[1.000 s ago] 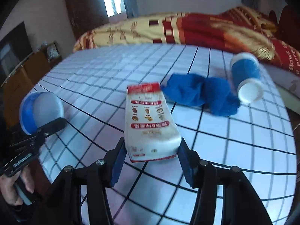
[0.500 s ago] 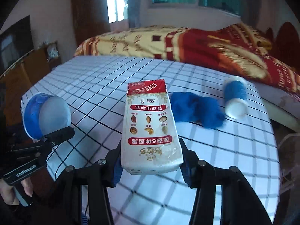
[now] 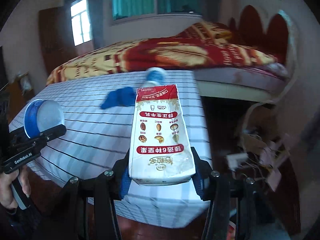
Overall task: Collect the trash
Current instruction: 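Carry the blue cup and white packet with both grippers over the black bucket, then open both grippers to drop the cup and packet into the bucket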
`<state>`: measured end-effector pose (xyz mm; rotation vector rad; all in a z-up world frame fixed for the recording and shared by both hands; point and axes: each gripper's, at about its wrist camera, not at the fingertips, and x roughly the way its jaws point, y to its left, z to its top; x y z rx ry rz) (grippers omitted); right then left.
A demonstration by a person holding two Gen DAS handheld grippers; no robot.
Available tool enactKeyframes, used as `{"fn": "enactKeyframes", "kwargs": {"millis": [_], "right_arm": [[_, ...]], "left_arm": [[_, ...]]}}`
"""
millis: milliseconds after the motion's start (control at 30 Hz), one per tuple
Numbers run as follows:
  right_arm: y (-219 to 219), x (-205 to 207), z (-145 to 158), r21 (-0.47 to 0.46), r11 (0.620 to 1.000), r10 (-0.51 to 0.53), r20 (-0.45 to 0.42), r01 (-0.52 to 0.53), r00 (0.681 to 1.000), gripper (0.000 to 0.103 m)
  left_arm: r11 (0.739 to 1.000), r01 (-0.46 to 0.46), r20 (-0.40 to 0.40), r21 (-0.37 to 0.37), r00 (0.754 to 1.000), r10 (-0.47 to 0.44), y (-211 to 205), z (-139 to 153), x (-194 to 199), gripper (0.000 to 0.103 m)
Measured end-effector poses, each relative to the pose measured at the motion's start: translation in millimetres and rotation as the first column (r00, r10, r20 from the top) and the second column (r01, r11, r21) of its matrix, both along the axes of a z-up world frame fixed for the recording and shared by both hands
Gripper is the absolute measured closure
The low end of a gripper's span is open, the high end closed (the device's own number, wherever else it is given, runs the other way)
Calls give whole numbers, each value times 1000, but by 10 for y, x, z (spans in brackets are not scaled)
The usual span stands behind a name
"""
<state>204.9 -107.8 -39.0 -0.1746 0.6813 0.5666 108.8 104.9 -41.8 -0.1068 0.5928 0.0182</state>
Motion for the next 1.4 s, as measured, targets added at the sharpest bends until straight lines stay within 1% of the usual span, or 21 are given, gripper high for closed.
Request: {"fn": "enactKeyframes", "kwargs": {"millis": [100,300,433,700,900,1100,1233,1400], "right_arm": [[-421,7,-46,14,997,-76,-14,76,997,50],[-981,-30,-96,19,984,-175,-19,175,984,50],[-1375,-69,-144,23,969,-244,-32,245,969,50],[-1887,-198,-240,8,944,-328,-50,329,943,50],[-2186,-284,-354,-16,927,-376,-68,375,924,50],[-2519,-376,-565,-37,906,-422,-104,421,900,50],[-2692,-415,-730,-54,897,-442,-136,439,887,50],[-2820,-471,-935,-97,898,-439,-165,429,883,50]], "left_arm": [[998,57,-8,8,998,-57,-264,-20,89,66],[985,169,-13,23,985,-169,-785,-32,224,66],[972,233,-23,23,972,-233,-1110,-62,260,66],[938,347,-49,20,937,-346,-1673,-149,335,66],[909,418,-65,5,907,-417,-2045,-234,418,66],[876,482,-96,-6,872,-480,-2374,-371,446,66],[851,525,-126,-21,843,-523,-2580,-498,470,66],[817,576,-185,-35,799,-571,-2868,-760,532,66]]}}
